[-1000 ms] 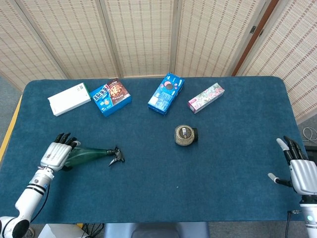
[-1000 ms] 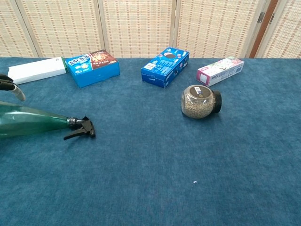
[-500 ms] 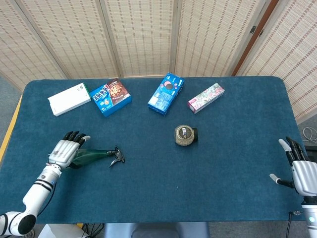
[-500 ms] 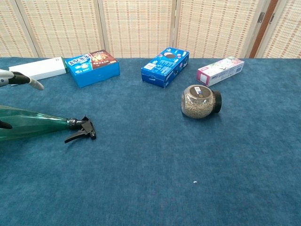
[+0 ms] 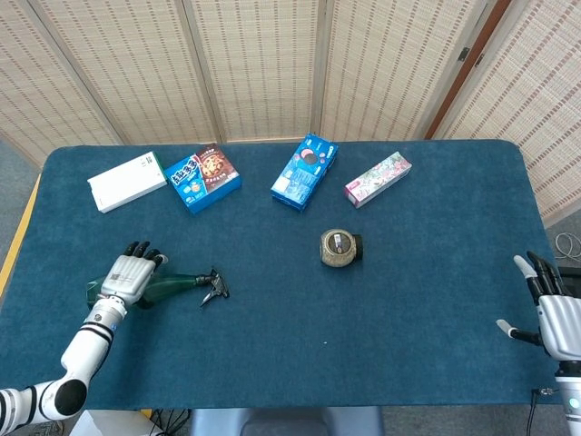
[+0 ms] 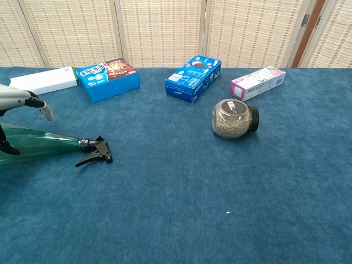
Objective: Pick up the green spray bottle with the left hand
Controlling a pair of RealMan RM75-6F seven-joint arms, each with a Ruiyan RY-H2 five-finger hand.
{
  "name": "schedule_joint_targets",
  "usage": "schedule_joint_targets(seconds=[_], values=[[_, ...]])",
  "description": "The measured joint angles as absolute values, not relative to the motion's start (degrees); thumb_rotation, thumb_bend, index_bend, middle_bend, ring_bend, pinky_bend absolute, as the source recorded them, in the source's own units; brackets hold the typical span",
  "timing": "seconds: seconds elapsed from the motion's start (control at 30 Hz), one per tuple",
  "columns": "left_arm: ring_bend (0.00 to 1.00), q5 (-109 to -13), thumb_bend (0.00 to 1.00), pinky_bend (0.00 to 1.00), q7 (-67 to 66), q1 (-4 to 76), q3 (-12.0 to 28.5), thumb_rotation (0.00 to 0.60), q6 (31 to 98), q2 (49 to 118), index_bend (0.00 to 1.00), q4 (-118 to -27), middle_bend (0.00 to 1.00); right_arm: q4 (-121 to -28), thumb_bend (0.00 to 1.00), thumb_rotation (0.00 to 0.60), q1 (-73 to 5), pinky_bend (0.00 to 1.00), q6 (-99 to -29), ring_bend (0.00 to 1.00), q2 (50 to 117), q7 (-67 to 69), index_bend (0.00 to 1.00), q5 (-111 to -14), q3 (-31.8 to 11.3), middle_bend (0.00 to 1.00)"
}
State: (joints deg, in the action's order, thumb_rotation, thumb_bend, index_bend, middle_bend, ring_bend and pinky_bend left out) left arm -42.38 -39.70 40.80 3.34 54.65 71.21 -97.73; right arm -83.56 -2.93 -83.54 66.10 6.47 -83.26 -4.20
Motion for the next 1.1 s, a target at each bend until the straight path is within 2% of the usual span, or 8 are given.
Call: schedule_joint_targets(seconds=[0.27,0.67,0.97,1.1], values=[[0.02,-32.8,0.0,0.0,-47.1,45.1,2.3,0.6,56.8,72.9,0.21,-98.9,0.19,-83.1,0.0,0.6,-2.9,0.35,-83.3,0.0,66.3,6.9,0.0,-83.2,-4.1,0.0],[0.02,-24.6,0.0,0.0,-50.0,48.5,1.0,0.6,57.1,73.9,0.21,-98.4,0.19,-82.8,0.0,0.6,-3.0,0.35,-82.8,0.0,66.6,7.2,0.0,-83.2,-4.0,0.0],[0.03,-23.3,0.0,0.0,-50.1,50.1,0.1,0.6,56.5,75.8,0.22,-96.8,0.21,-82.3,0.0,0.6,-3.0,0.35,-82.5,0.0,67.0,7.5,0.0,-83.1,-3.8,0.0],[0.03,-23.5,0.0,0.0,-50.3,50.4,-0.4,0.6,57.5,76.8,0.26,-96.0,0.25,-82.0,0.0,0.6,-2.9,0.35,-82.4,0.0,67.1,7.7,0.0,-83.0,-3.8,0.0]])
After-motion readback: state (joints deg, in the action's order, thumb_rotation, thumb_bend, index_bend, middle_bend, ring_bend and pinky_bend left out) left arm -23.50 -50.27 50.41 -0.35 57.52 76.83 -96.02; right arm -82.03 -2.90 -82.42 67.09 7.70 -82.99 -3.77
